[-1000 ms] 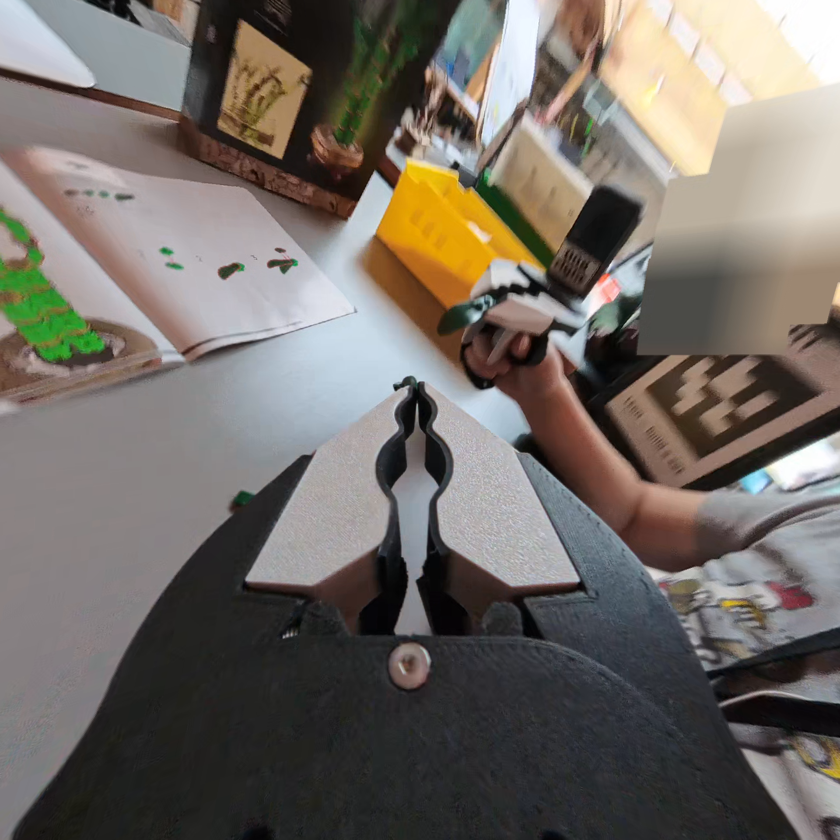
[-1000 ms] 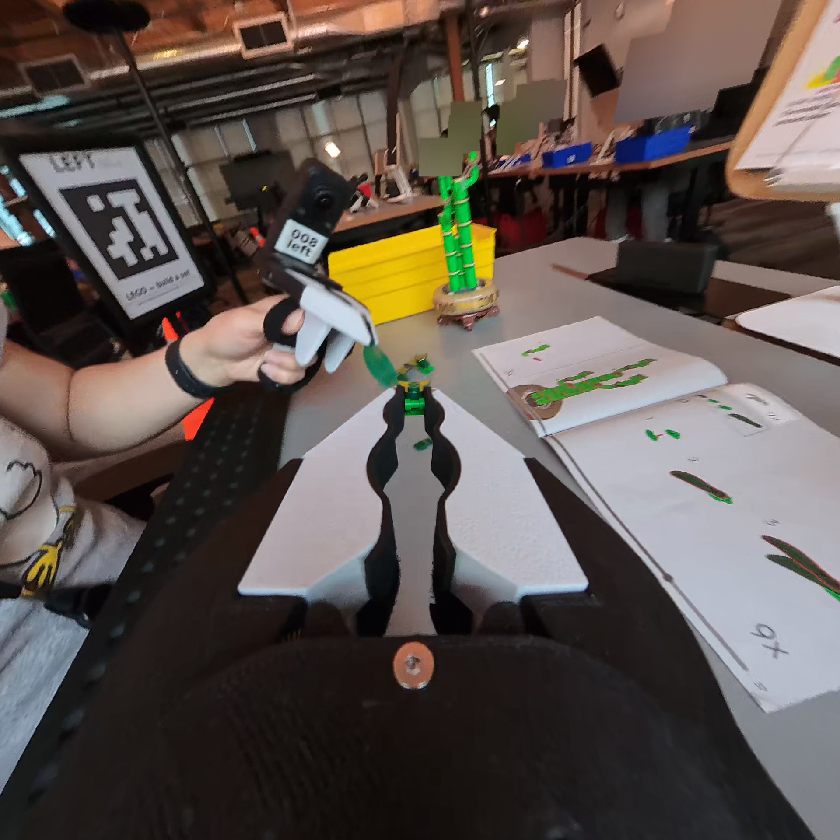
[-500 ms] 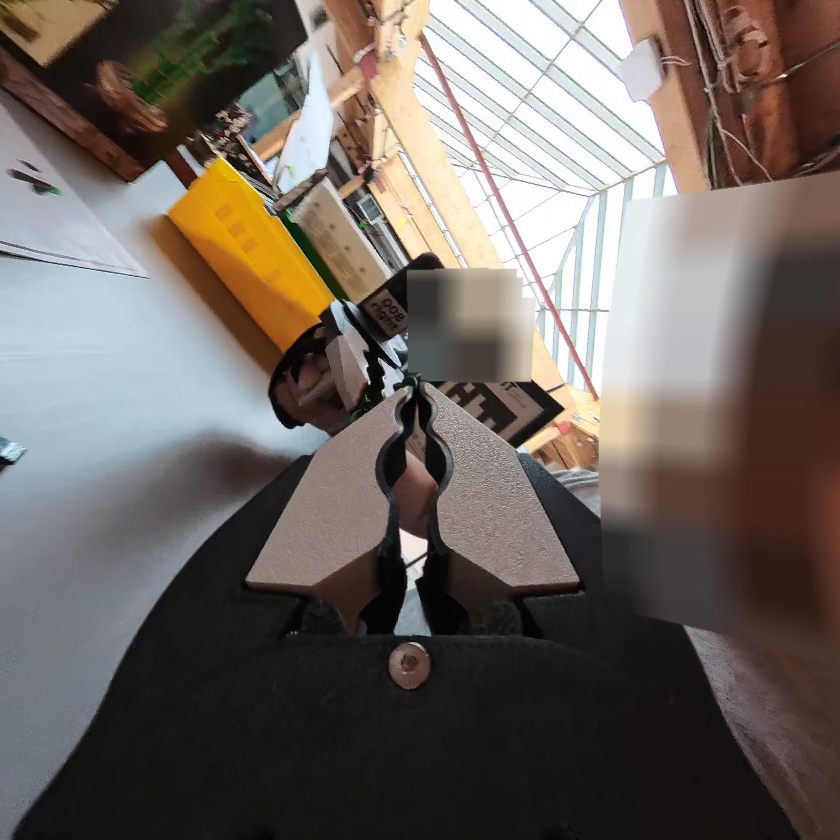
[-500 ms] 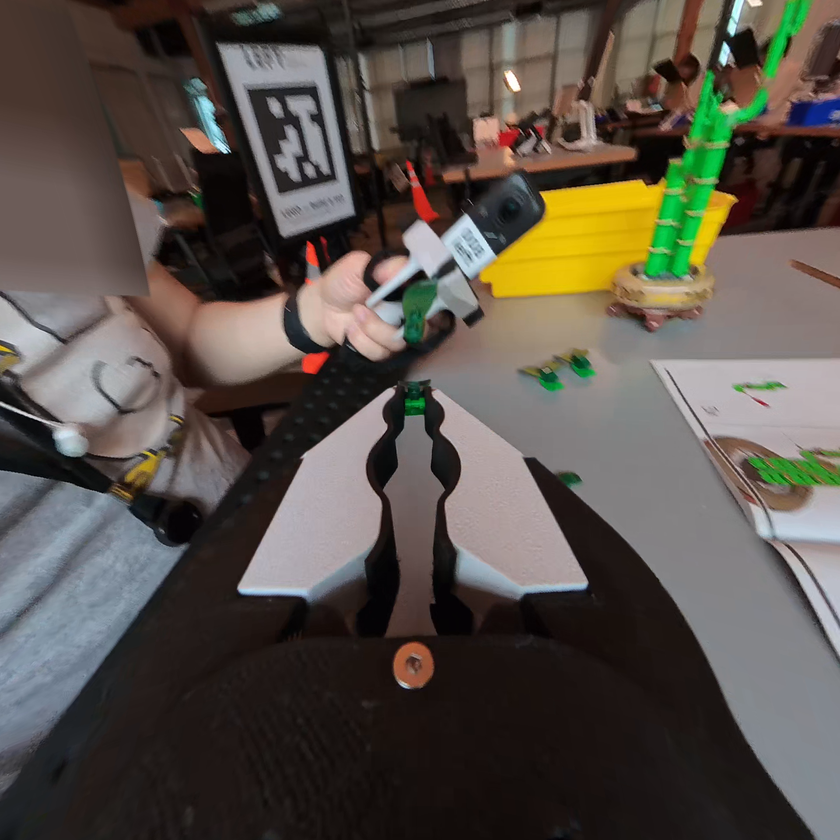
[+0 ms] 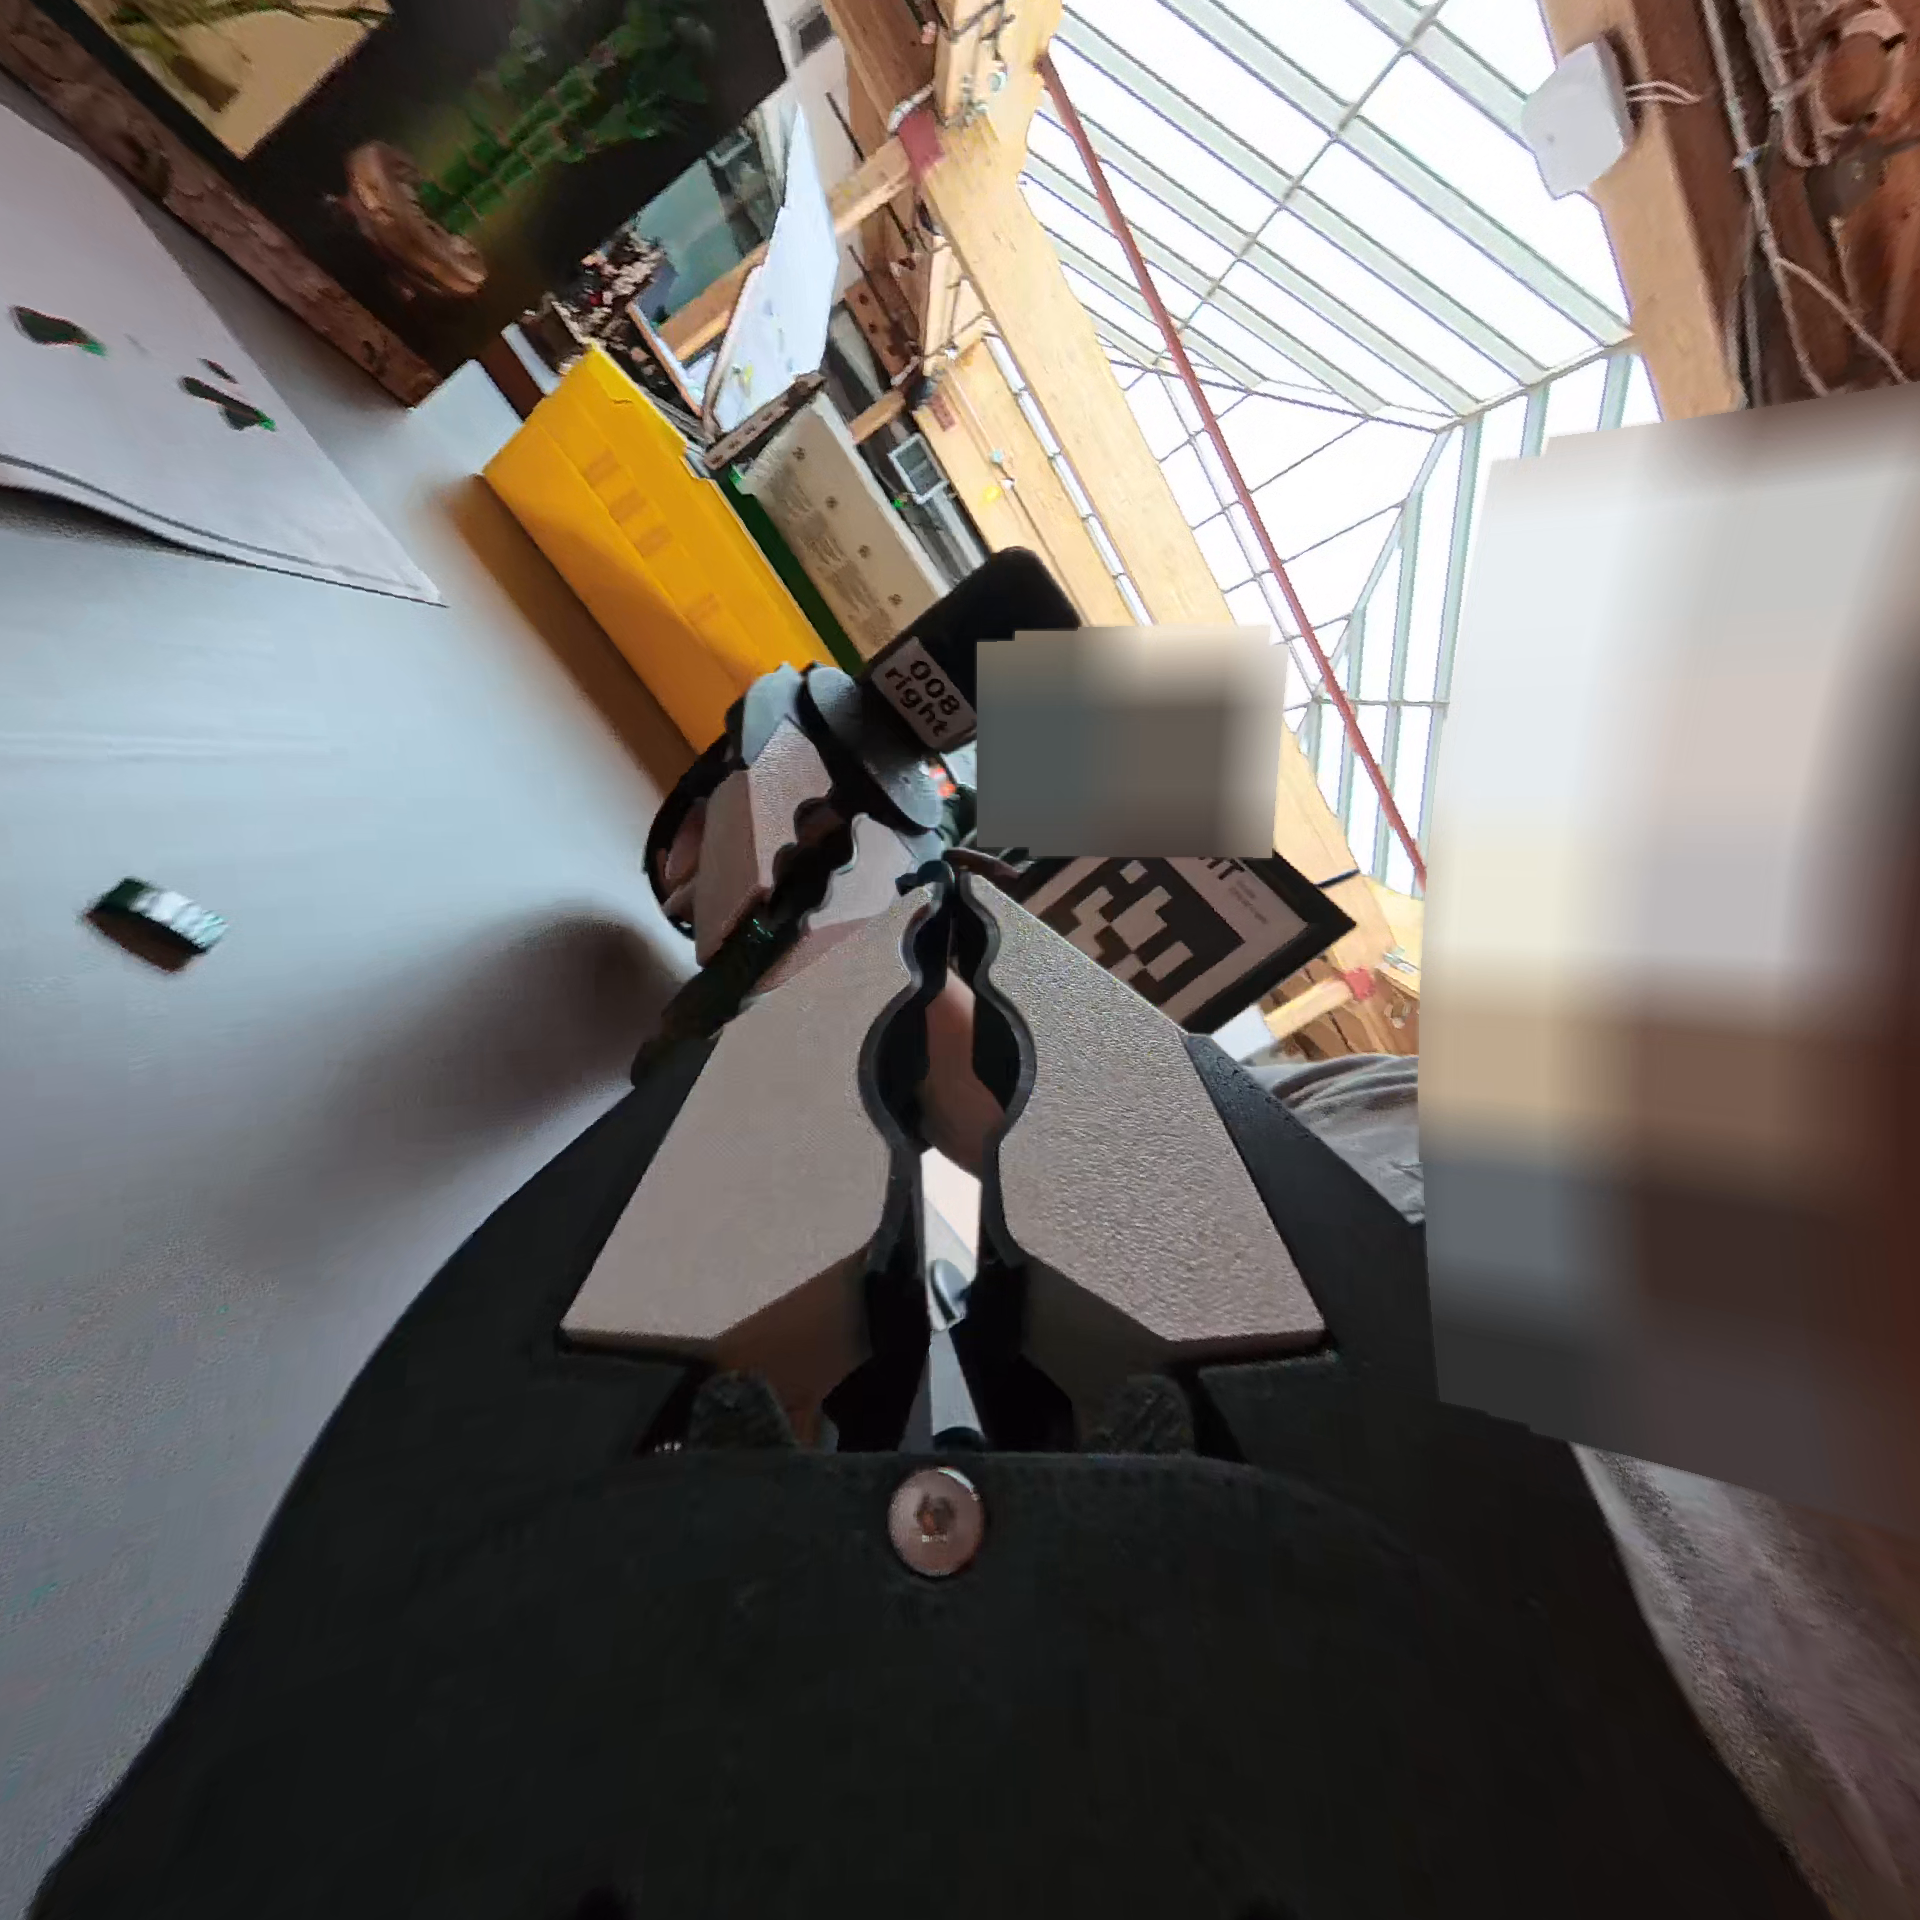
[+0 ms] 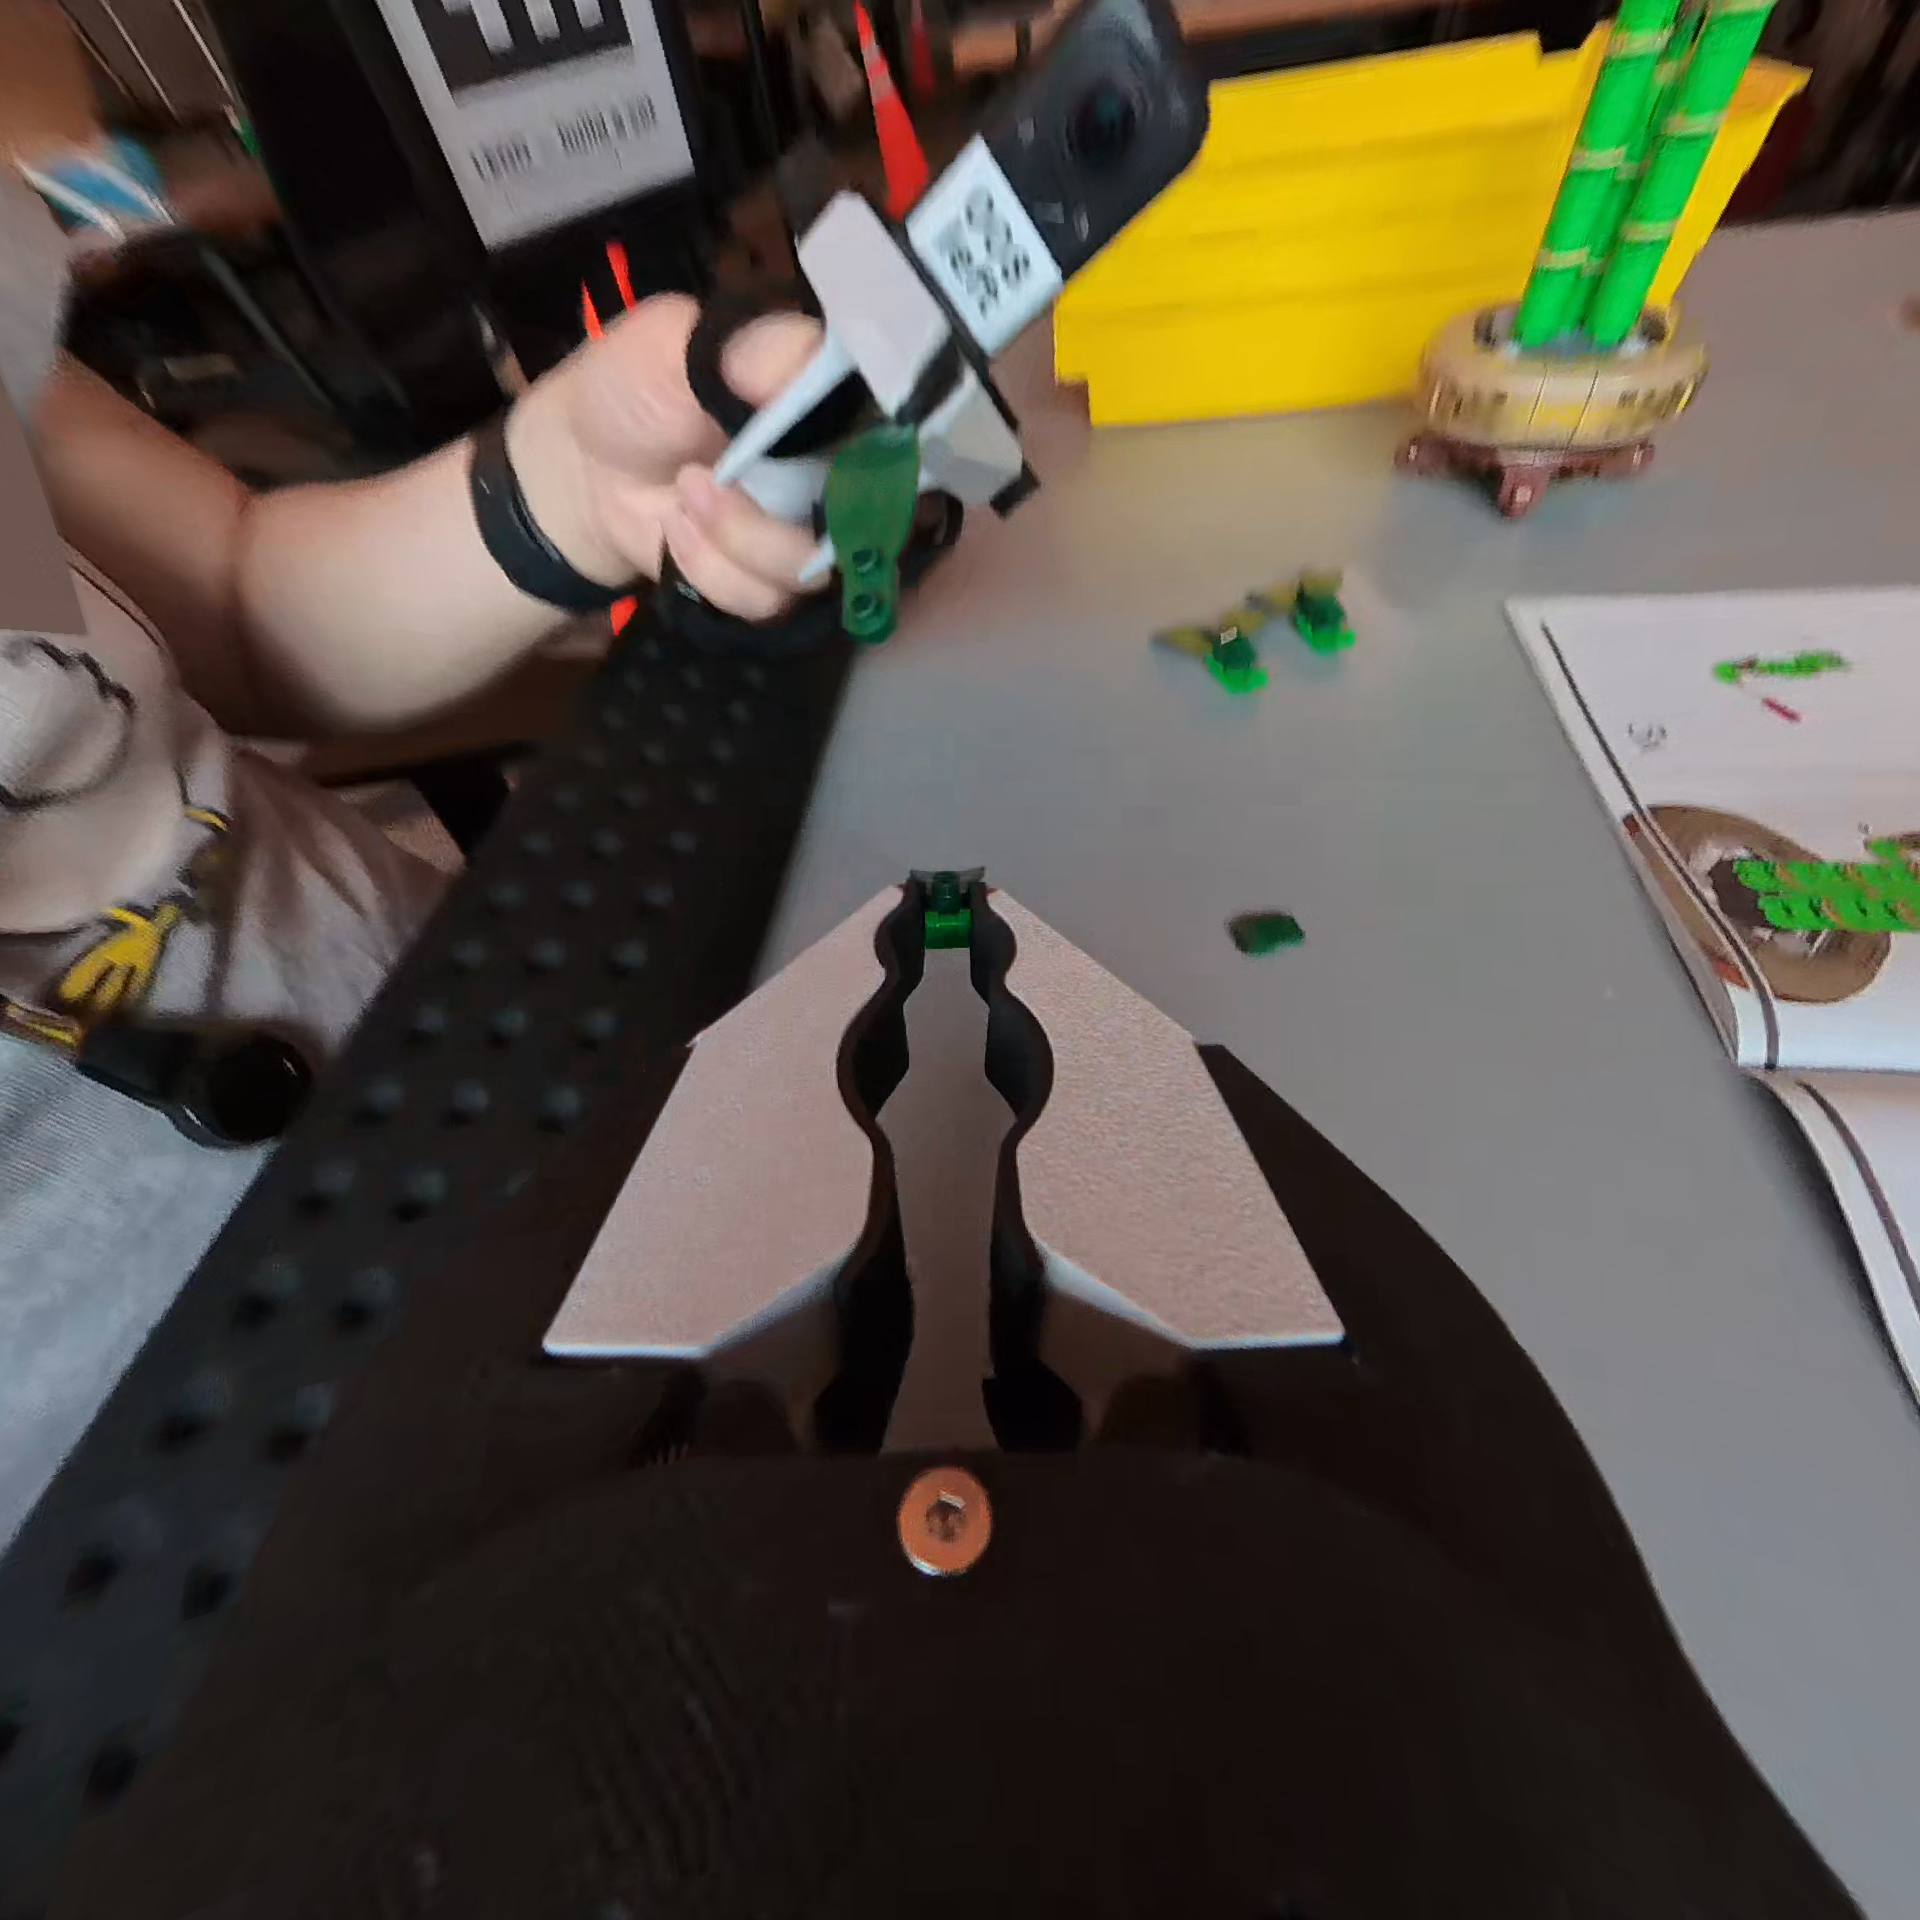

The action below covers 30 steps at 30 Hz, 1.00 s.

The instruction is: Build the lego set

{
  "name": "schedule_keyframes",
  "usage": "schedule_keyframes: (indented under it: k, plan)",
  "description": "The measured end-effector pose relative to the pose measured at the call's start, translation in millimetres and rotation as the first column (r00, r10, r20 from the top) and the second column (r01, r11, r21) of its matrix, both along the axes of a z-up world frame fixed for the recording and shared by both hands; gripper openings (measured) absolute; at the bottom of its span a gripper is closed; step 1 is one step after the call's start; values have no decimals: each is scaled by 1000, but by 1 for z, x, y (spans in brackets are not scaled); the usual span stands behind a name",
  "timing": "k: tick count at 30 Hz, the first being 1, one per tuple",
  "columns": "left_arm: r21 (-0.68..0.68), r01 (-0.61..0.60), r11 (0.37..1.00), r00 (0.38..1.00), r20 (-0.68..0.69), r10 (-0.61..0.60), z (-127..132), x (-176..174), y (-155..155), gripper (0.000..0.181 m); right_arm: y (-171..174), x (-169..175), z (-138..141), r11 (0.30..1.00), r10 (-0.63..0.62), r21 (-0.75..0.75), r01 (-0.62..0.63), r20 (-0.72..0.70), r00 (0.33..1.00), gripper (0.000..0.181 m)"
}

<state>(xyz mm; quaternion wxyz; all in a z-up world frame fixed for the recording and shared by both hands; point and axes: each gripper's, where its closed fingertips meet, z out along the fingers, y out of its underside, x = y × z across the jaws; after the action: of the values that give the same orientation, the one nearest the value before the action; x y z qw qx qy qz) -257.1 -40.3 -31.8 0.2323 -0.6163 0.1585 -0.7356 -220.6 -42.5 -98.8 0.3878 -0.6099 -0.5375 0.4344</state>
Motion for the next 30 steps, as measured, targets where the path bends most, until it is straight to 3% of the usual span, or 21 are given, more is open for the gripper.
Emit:
schedule_keyframes:
  k: [1, 16, 21, 25, 30]
  plan:
    - [1, -19, 1000, 1000, -14, 19, -3, -3, 1, 0, 1, 1, -7, 1000, 0, 6, 0, 36, 999, 6]
    - [14, -73, 997, 997, 18, 73, -7, -25, 1, 0, 7, 24, -59, 1000, -8, -5, 10, 338, 941, 7]
    - [7, -87, 996, 996, 10, 87, -11, -23, 3, 0, 9, 29, -61, 1000, -24, 8, 23, 354, 935, 20]
    - [20, -110, 994, 994, -6, 110, -14, -19, 5, 0, 14, 34, -42, 996, -87, 54, 74, 303, 949, 25]
    - [21, -131, 991, 991, 17, 131, -11, -13, 7, 0, 6, 4, 33, 906, -156, 397, 147, -10, 988, 24]
